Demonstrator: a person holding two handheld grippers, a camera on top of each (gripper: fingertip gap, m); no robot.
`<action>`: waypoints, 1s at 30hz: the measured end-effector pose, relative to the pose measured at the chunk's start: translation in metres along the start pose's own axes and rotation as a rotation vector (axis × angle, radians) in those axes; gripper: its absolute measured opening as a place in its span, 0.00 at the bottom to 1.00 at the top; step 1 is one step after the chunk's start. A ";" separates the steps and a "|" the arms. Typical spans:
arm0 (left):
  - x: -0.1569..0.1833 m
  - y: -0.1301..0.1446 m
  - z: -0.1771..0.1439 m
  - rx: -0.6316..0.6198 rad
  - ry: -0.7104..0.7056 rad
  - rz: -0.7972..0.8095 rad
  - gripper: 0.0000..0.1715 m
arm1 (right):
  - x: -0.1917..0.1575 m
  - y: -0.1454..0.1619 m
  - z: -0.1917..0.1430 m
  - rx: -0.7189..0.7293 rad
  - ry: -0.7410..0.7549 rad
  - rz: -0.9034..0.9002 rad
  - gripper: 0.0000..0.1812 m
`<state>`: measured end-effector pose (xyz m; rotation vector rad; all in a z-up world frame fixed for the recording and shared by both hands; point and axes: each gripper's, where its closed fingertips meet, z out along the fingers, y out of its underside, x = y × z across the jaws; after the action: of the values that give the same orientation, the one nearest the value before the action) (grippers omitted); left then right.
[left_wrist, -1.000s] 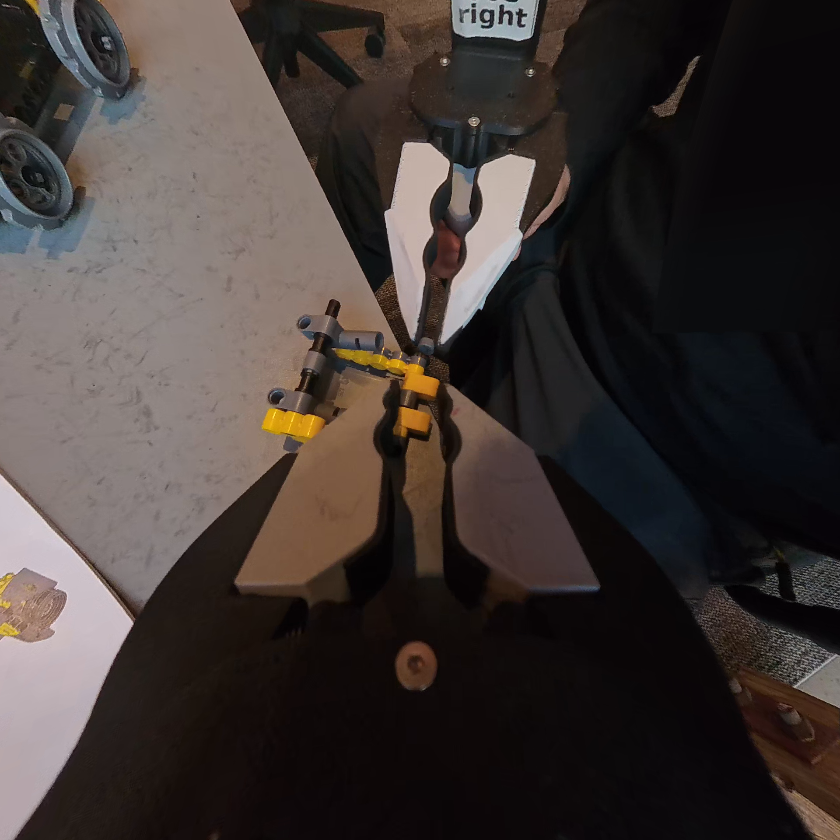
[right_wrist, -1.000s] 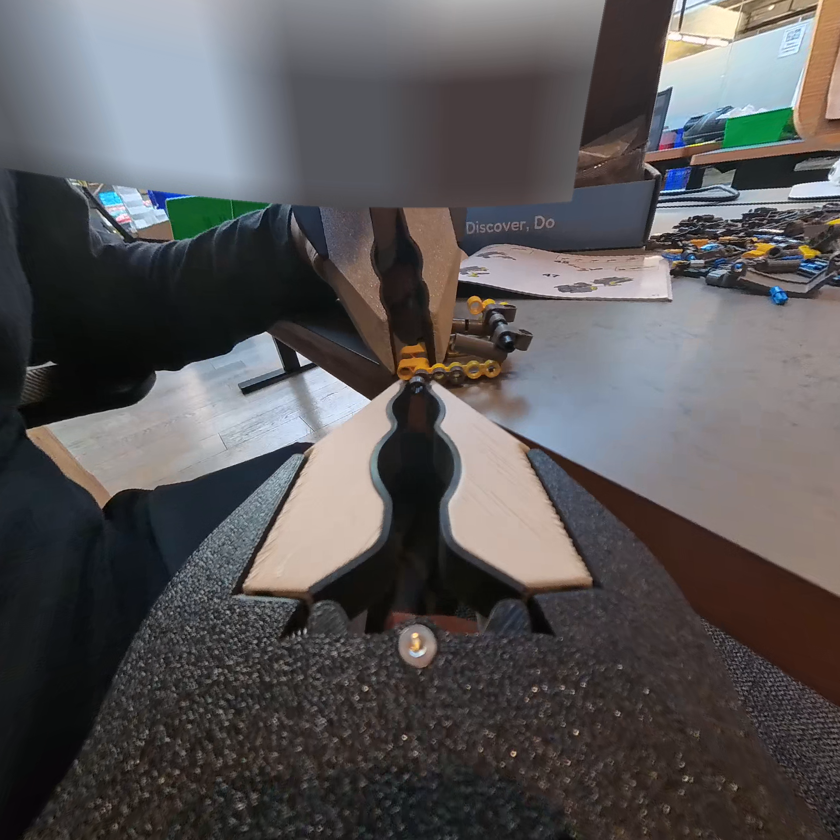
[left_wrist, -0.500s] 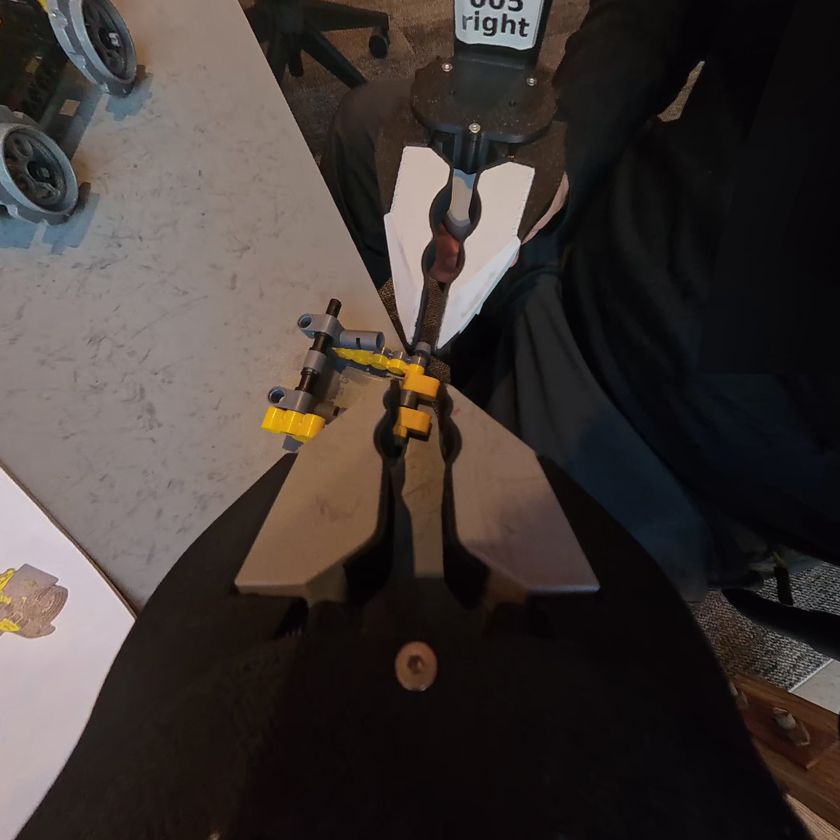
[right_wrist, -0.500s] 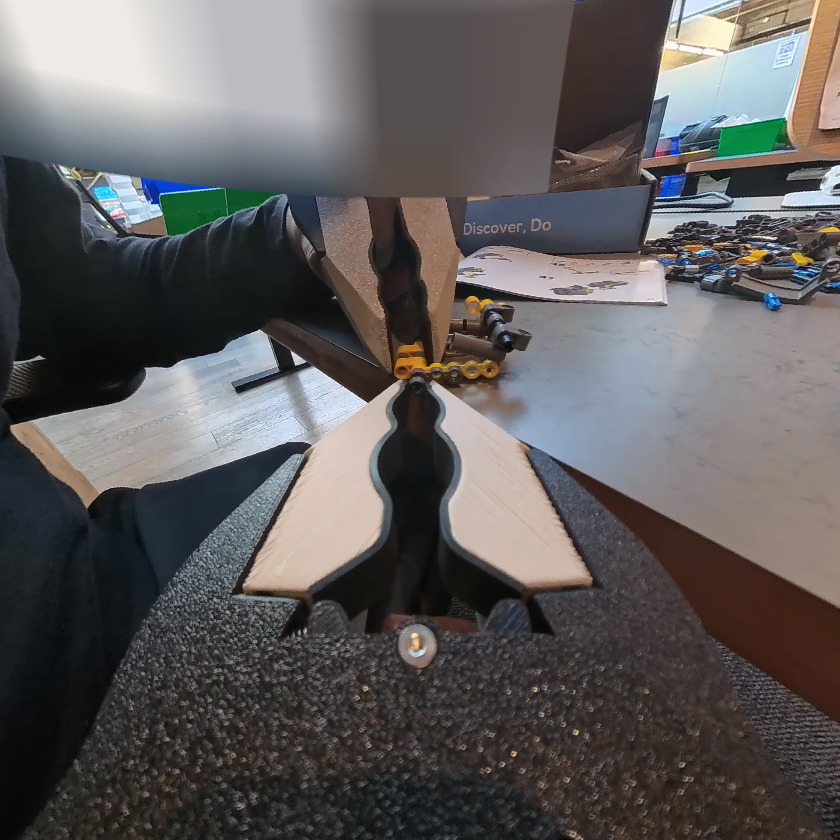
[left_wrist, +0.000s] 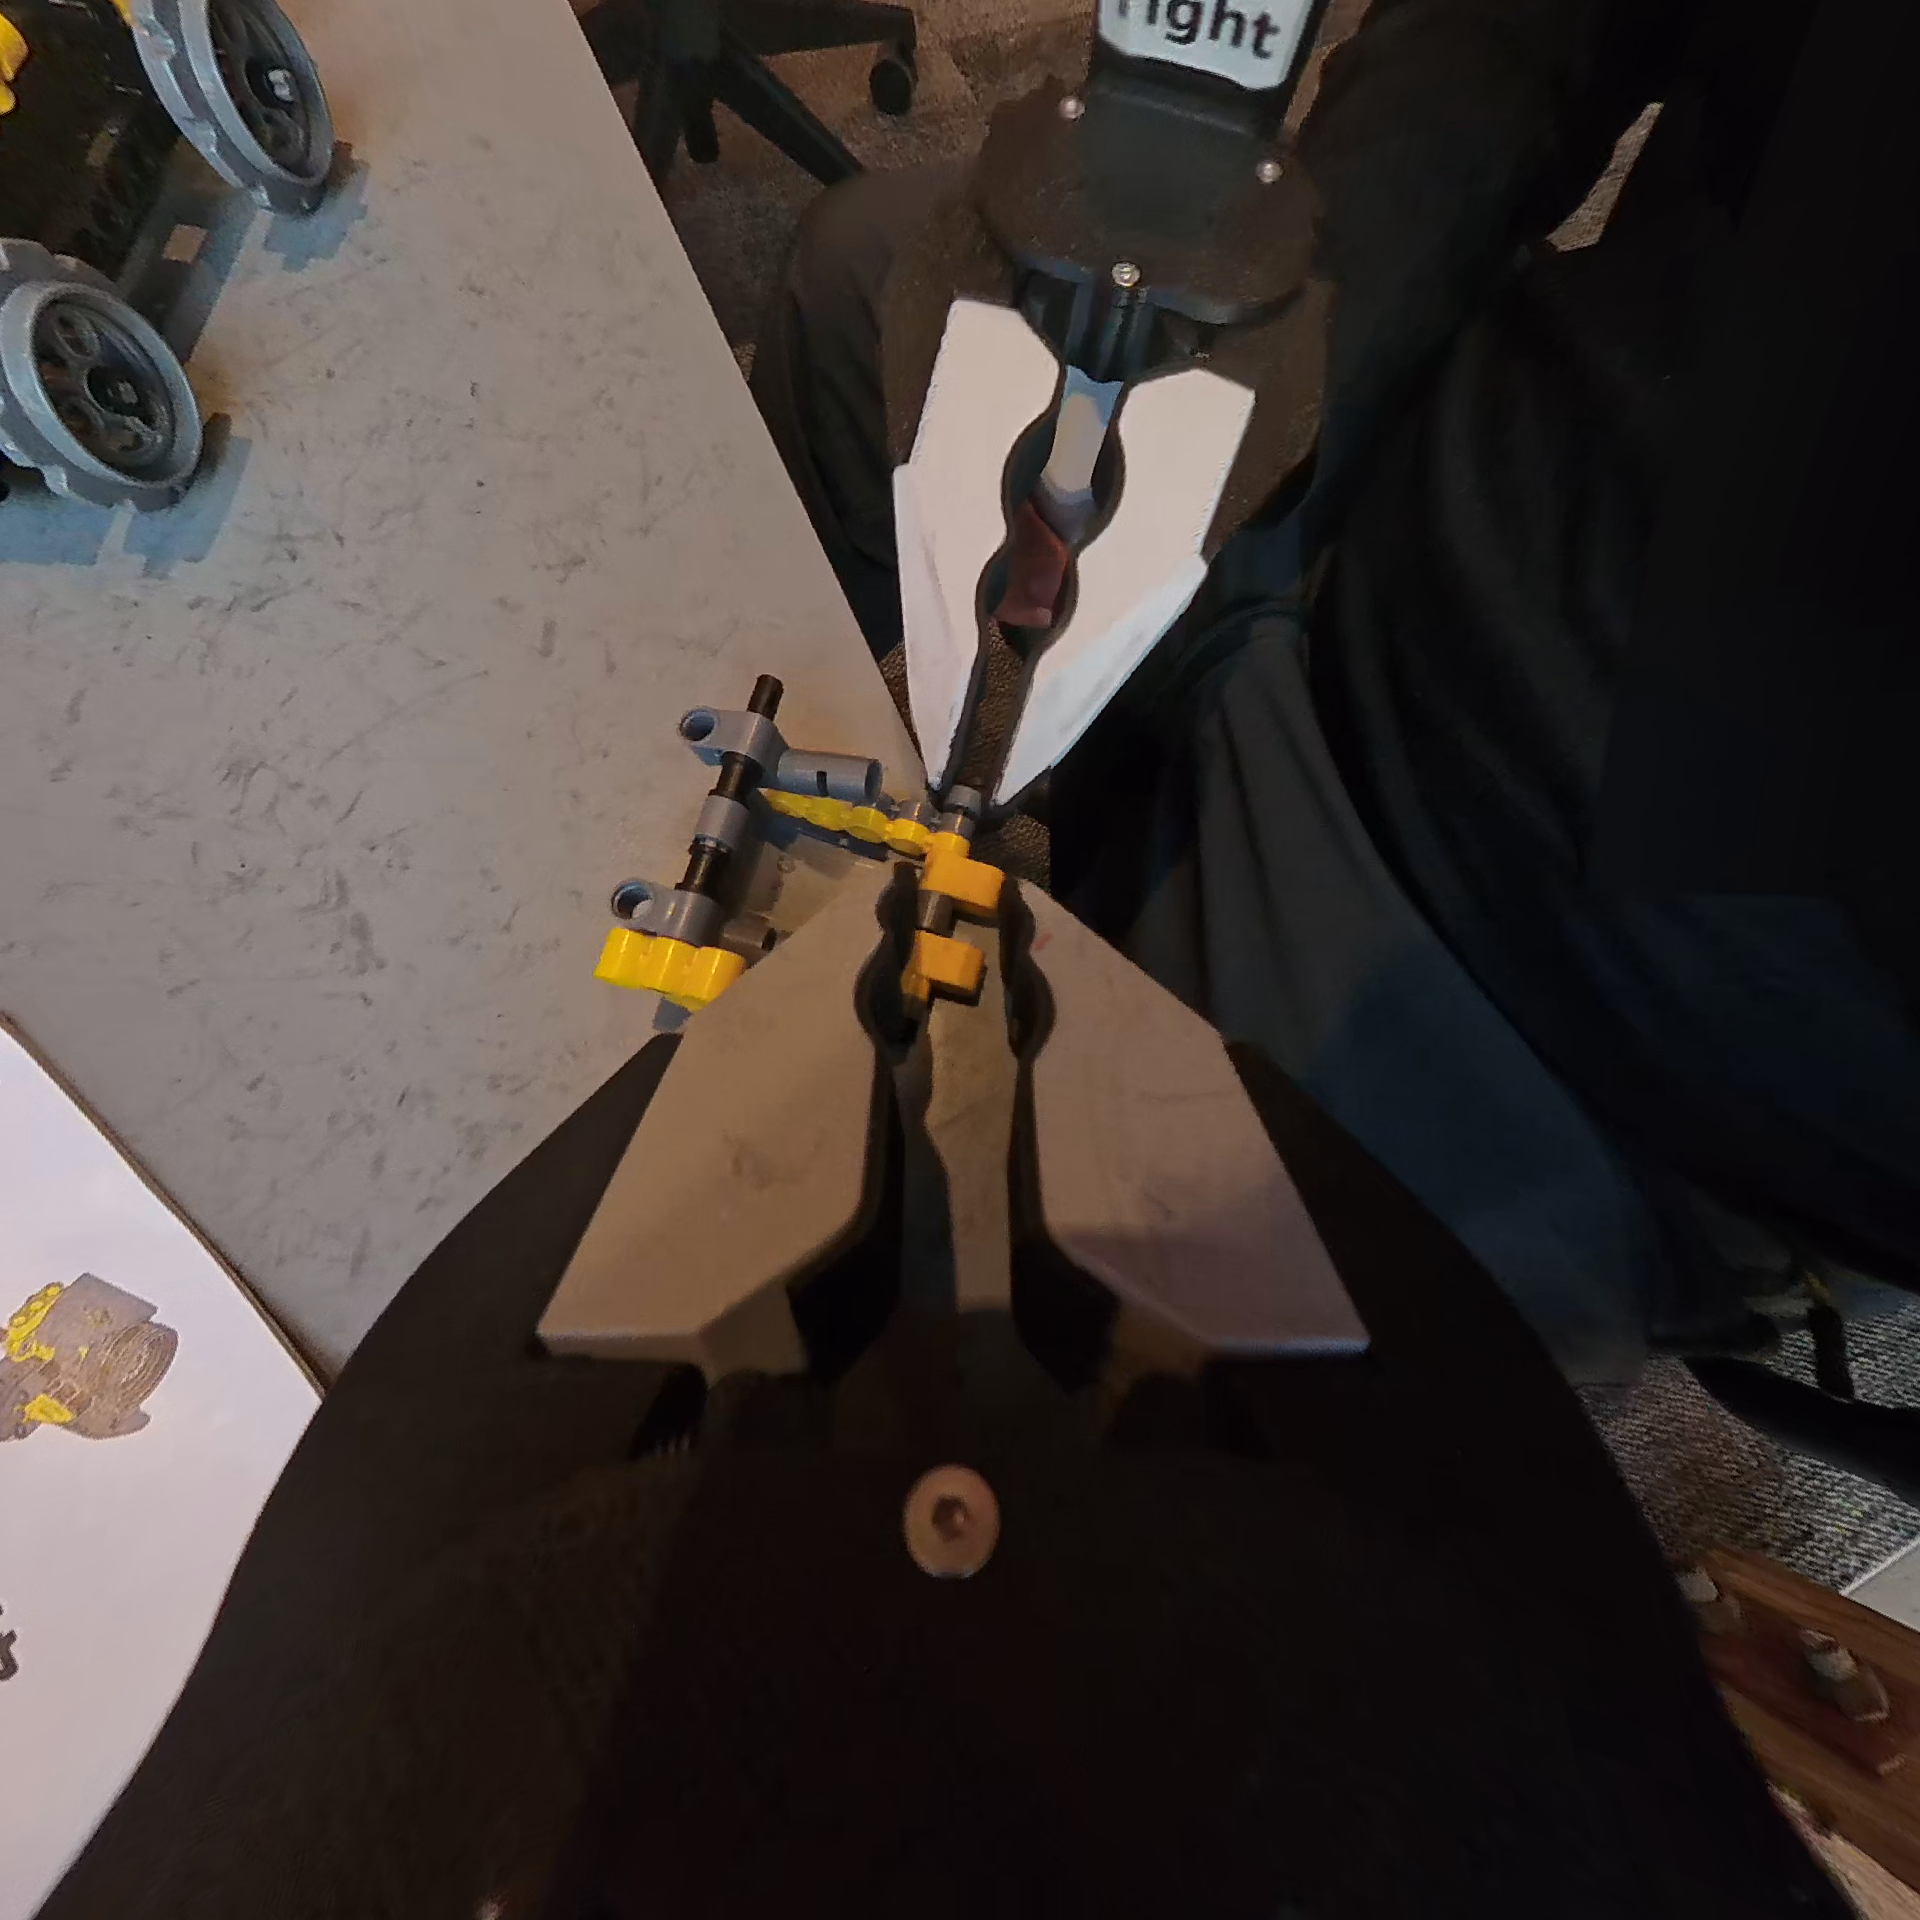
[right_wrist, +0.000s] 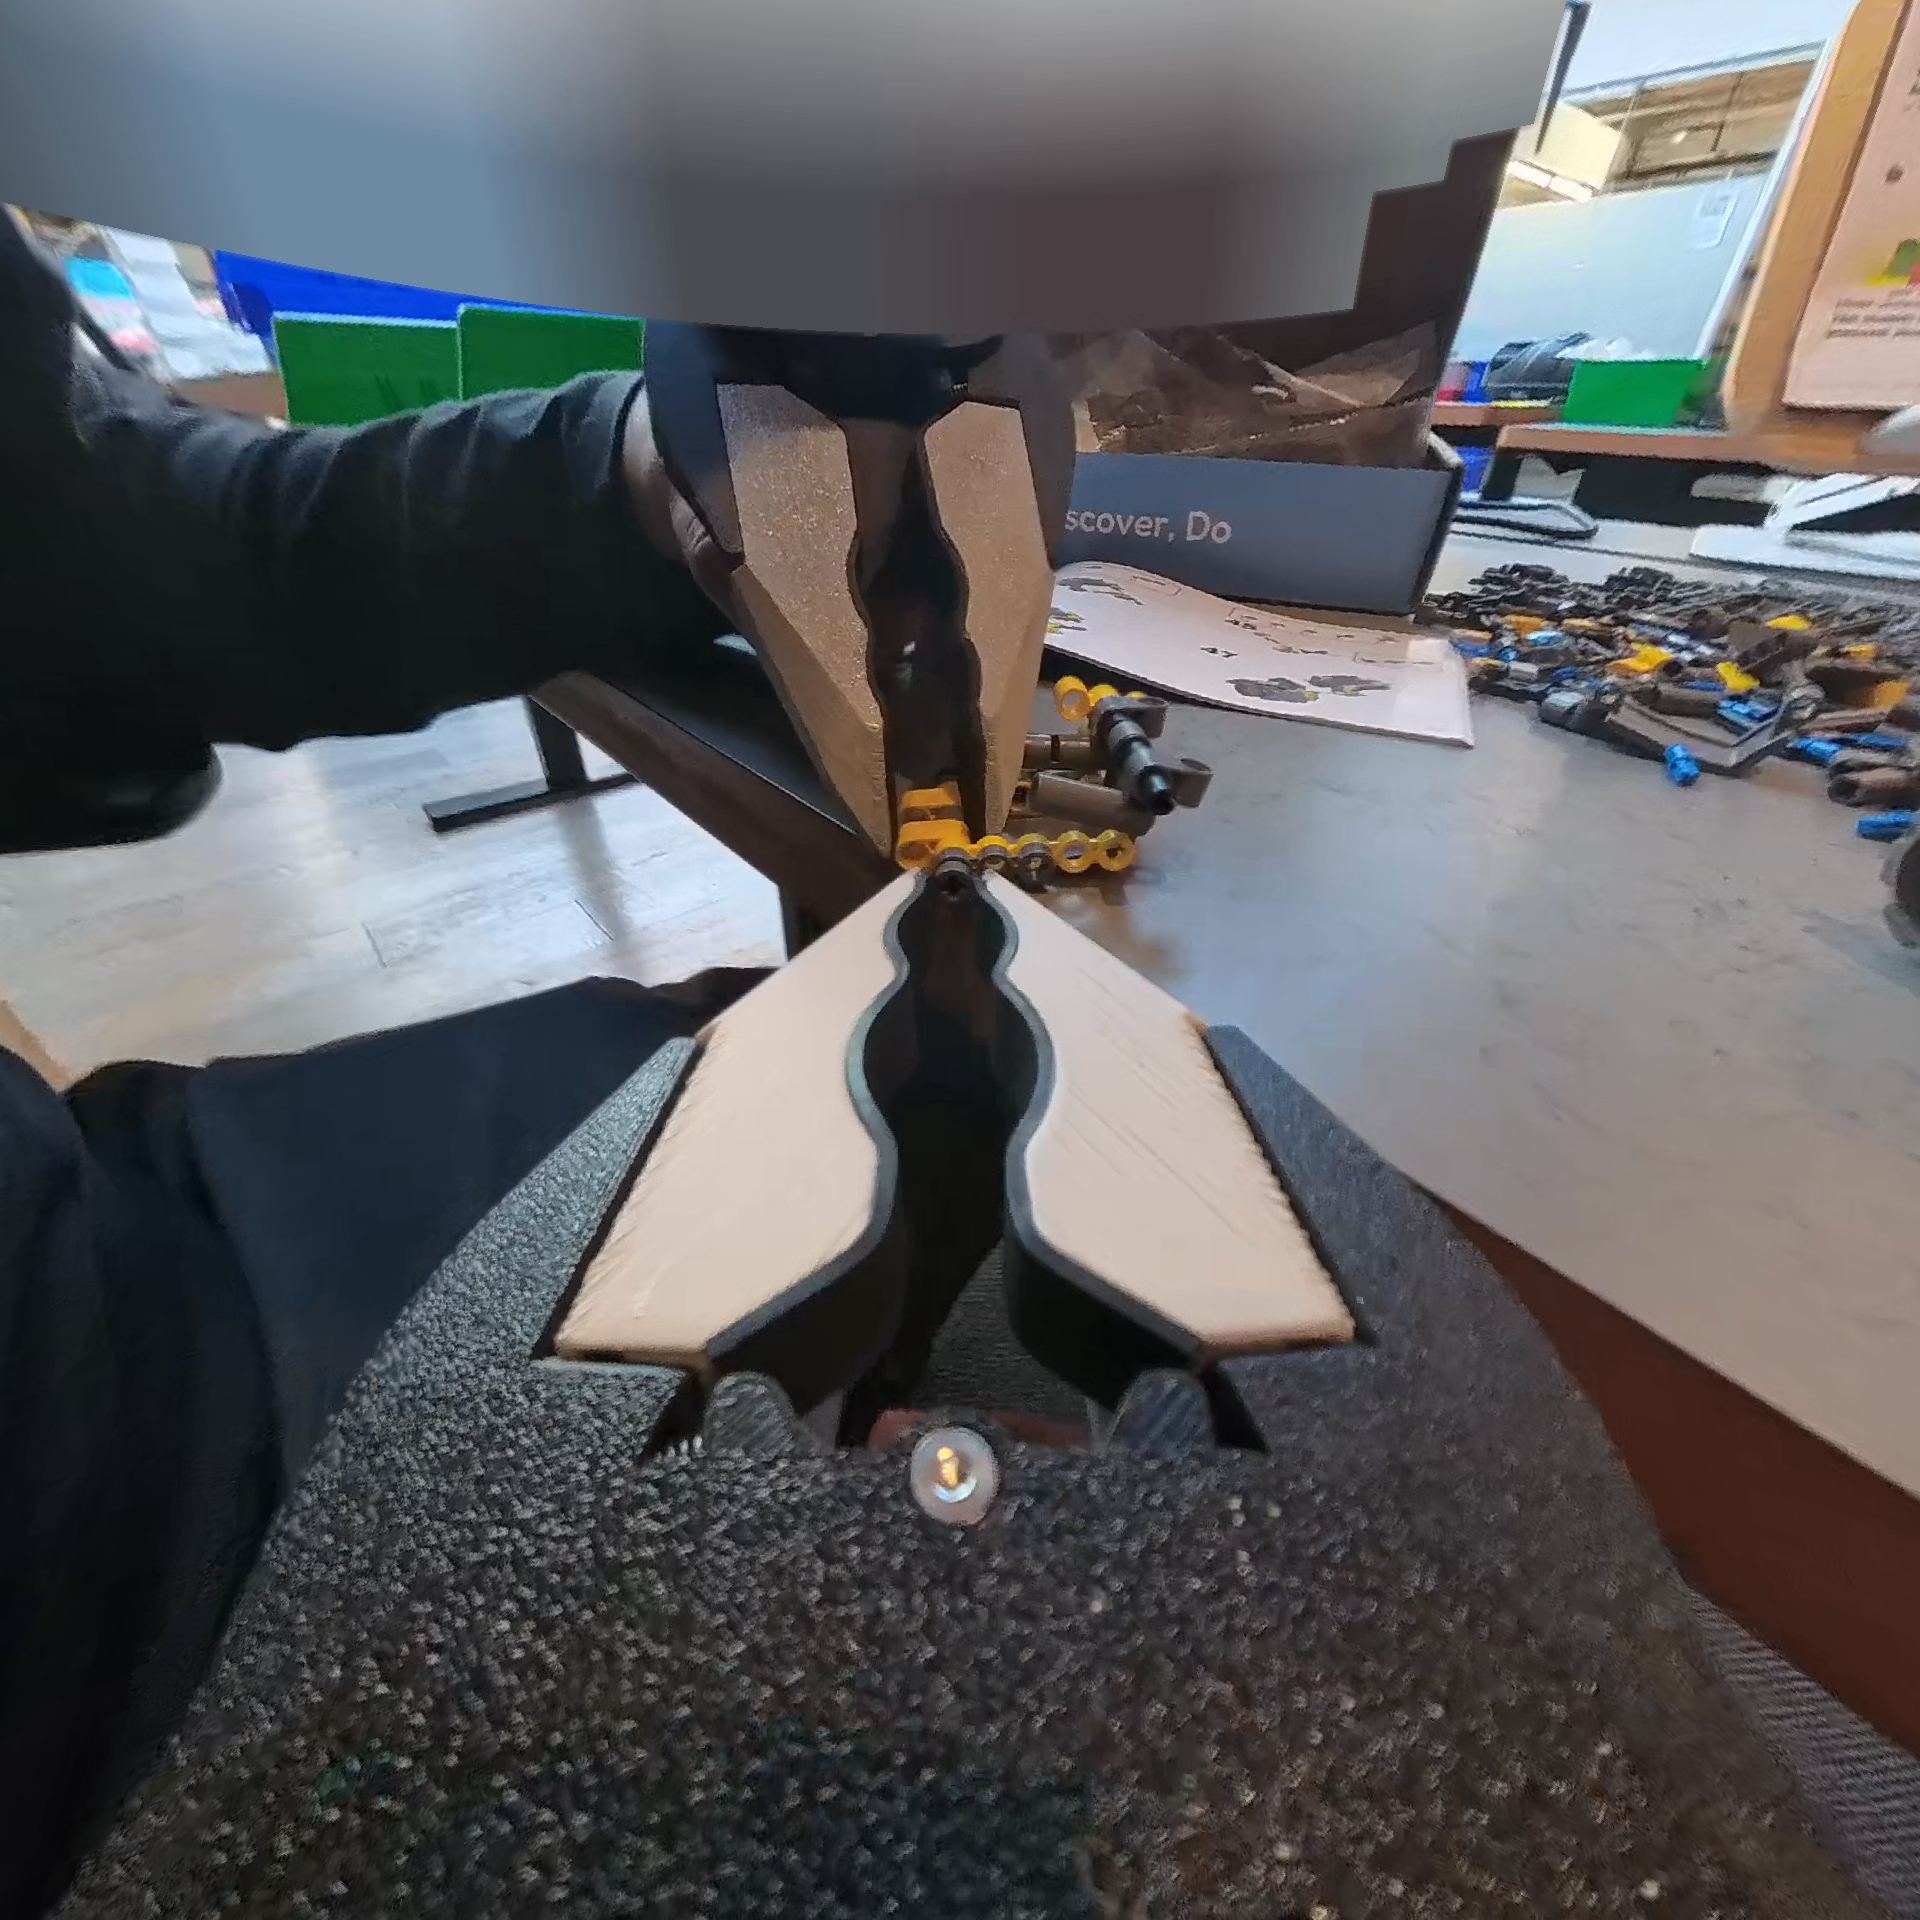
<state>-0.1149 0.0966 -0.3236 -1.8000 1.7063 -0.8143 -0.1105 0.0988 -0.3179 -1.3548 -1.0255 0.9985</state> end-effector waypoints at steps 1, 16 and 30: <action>0.000 0.000 0.000 -0.002 -0.001 0.003 0.08 | 0.000 0.000 0.000 -0.005 0.006 -0.029 0.03; 0.003 0.002 -0.001 -0.010 0.021 0.004 0.07 | -0.004 0.000 0.003 -0.091 -0.150 -0.048 0.03; 0.003 0.002 -0.001 -0.010 0.037 -0.010 0.07 | -0.004 0.000 0.003 0.115 -0.090 0.017 0.03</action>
<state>-0.1171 0.0931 -0.3238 -1.8119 1.7284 -0.8498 -0.1143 0.0953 -0.3177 -1.2349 -1.0093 1.1230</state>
